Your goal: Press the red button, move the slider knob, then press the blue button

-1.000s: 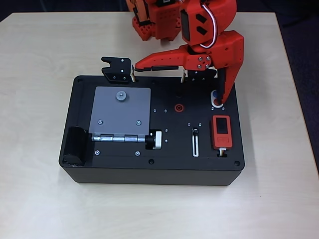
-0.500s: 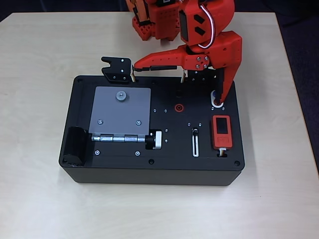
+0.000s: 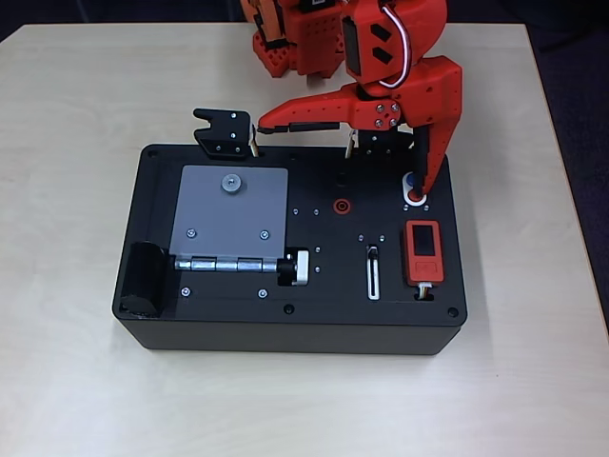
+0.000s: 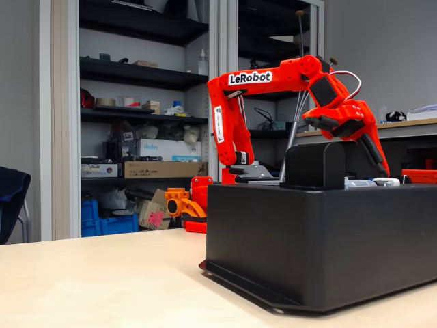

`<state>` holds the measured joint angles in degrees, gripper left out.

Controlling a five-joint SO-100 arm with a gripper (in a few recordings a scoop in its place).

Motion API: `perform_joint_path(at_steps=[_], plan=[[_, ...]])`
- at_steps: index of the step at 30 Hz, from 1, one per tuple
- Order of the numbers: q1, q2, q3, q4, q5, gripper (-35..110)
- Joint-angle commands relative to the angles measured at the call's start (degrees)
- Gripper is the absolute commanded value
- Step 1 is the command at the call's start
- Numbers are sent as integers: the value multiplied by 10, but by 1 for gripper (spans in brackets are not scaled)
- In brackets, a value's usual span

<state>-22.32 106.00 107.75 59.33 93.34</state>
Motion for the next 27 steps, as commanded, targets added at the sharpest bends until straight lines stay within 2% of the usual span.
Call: perform_joint_path(at_steps=[1, 15, 27], plan=[[-9, 21, 17, -5, 6, 104], [-4, 34, 38, -33, -4, 104], [7, 6, -114, 42, -48, 102]])
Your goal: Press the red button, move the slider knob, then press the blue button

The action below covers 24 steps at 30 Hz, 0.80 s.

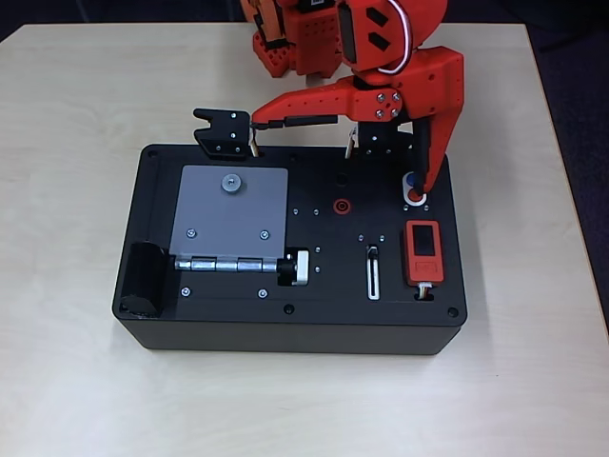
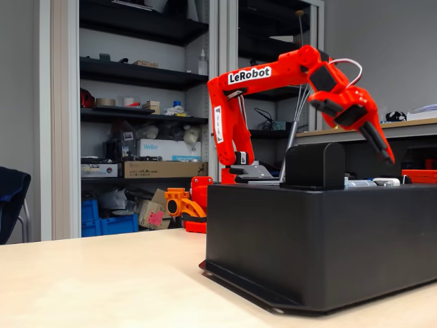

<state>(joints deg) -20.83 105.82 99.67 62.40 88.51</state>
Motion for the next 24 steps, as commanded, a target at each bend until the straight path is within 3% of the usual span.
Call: perform_joint_path(at_steps=[1, 14, 17, 21, 24], plan=[[-7, 8, -38, 11, -3, 102], [24, 4, -96, 39, -30, 85], [35, 0, -101, 38, -29, 72], [51, -11, -115, 42, -21, 41], [55, -27, -133, 48, -16, 27]])
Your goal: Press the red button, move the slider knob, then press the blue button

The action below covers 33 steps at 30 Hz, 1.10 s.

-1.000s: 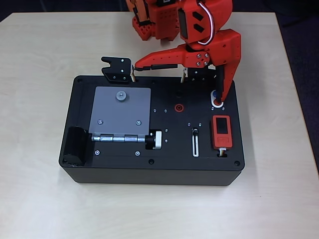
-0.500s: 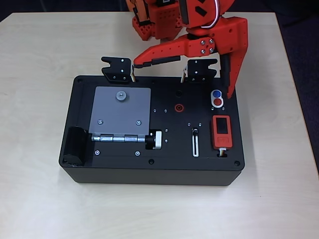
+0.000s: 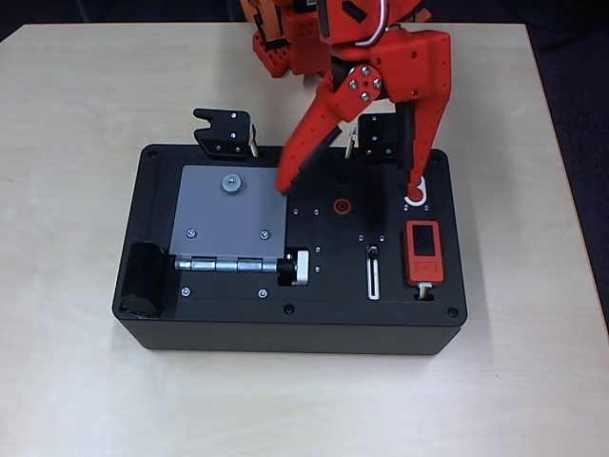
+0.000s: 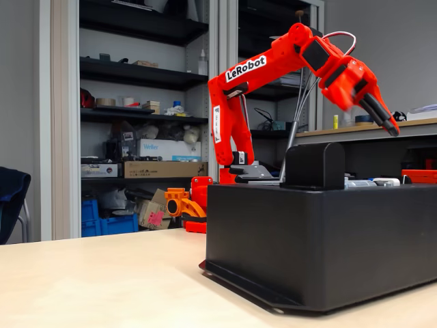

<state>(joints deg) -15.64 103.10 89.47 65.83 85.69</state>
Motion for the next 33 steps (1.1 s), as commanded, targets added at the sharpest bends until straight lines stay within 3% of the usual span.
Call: perform_joint_path(at_steps=[1, 5, 33], plan=[[4, -5, -37, 18, 16, 22], [9, -23, -51, 29, 32, 0], [15, -36, 25, 2, 95, 0]])
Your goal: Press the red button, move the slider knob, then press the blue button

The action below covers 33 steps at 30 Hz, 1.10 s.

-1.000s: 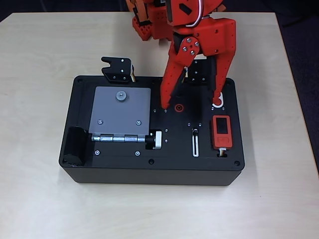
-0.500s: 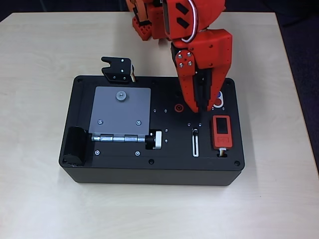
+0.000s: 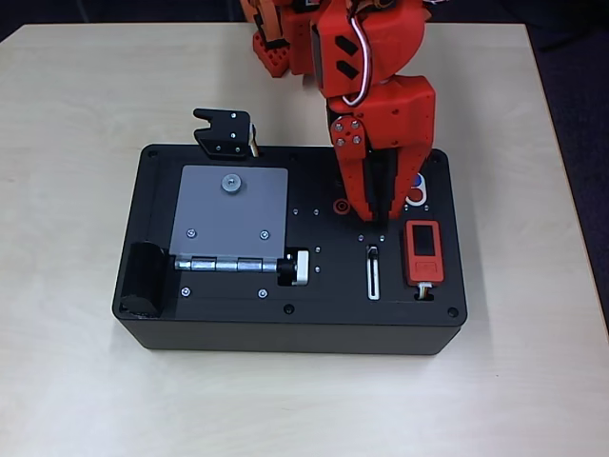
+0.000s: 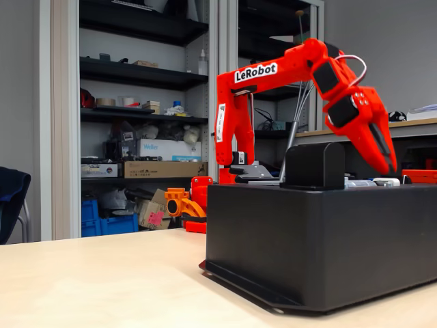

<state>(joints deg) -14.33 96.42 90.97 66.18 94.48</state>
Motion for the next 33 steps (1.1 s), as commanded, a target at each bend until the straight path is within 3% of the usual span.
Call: perform_joint_path(at_steps=[1, 33], plan=[[1, 31, 11, -4, 8, 0], [23, 4, 37, -62, 11, 0]])
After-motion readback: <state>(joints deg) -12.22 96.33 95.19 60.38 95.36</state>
